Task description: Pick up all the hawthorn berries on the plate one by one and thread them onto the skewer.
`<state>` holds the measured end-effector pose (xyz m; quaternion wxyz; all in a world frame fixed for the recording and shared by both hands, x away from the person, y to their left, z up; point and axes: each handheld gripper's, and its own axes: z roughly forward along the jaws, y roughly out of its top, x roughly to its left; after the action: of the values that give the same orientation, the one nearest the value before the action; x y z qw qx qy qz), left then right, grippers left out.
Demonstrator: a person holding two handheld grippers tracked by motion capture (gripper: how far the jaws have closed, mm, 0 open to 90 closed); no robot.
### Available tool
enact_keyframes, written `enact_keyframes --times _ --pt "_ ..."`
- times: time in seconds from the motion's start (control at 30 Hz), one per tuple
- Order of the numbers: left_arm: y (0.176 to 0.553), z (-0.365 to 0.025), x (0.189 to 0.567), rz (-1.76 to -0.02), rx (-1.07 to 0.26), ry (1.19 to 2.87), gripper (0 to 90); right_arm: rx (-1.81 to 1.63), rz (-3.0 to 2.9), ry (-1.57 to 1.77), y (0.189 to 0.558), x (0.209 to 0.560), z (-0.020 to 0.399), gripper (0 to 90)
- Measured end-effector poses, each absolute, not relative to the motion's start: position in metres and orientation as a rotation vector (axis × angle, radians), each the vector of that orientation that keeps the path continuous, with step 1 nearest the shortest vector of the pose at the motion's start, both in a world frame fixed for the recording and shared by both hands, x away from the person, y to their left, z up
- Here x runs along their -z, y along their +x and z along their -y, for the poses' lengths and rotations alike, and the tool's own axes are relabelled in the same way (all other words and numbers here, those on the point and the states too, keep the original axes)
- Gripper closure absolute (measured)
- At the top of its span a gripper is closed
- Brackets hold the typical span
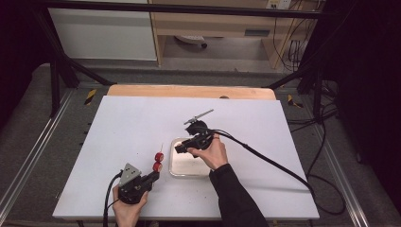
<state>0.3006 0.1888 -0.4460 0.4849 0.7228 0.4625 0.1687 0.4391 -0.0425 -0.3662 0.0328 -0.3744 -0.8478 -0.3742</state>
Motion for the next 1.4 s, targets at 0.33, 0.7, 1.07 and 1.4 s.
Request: enact_keyframes --times 0.33,0.7,1.07,1.4 --pt "0.293 -0.154 0.443 -1.088 -0.397 1.734 87.7 1.475 2.327 -1.350 0.427 0.366 0.089 59.2" --pt "0.292 -0.115 0.447 -1.111 -0.339 1.706 87.7 1.744 2.057 -1.468 0.417 0.374 0.109 59.2" --pt "0.299 -0.091 0.445 -1.124 -0.265 1.637 87.7 1.927 1.915 -1.457 0.409 0.374 0.106 59.3" --pt "0.306 -0.090 0.444 -1.144 -0.220 1.575 87.7 1.991 1.855 -1.431 0.405 0.377 0.104 59.3"
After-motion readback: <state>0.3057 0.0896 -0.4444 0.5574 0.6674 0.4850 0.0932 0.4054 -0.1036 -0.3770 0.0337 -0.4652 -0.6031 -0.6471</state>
